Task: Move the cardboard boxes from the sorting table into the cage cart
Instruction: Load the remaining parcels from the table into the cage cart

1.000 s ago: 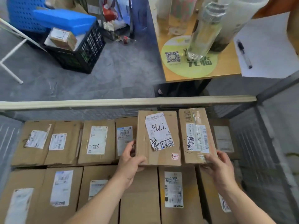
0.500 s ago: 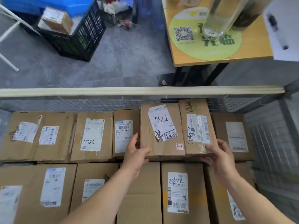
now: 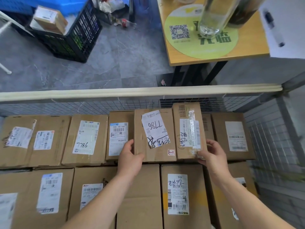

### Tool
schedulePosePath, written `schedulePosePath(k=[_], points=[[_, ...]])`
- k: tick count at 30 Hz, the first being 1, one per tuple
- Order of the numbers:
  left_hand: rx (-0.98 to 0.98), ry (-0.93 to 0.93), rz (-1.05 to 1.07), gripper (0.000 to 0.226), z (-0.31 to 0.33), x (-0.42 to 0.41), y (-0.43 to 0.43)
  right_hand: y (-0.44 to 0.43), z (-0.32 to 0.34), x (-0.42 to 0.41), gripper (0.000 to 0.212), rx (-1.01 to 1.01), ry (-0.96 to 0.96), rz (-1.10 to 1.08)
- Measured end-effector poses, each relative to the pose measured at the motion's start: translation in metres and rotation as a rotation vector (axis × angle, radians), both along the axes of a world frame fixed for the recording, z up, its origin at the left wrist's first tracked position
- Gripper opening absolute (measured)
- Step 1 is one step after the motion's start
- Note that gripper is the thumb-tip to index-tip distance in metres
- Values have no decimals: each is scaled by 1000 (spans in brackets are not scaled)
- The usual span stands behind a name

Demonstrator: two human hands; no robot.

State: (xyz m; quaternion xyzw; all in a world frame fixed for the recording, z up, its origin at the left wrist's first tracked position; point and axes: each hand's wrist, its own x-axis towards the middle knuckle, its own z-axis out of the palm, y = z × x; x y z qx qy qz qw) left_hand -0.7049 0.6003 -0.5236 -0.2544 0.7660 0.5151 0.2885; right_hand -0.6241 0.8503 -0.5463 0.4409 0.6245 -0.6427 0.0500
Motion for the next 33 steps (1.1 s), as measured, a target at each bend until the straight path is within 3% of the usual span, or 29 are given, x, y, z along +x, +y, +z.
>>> schedulePosePath(k=[8, 13, 25, 33], points=[[-183, 100, -222, 65, 43, 3, 4, -2, 43, 12, 68, 214, -87, 132], [-233, 248, -436, 67, 106, 11, 22, 0, 105, 28, 70, 327, -102, 141], [-155, 797, -1015, 65, 277, 44, 67, -24, 281, 121, 71, 712, -68, 66], [-6, 1118, -1270, 86, 376, 94, 82, -57, 383, 206, 74, 950, -95, -127]])
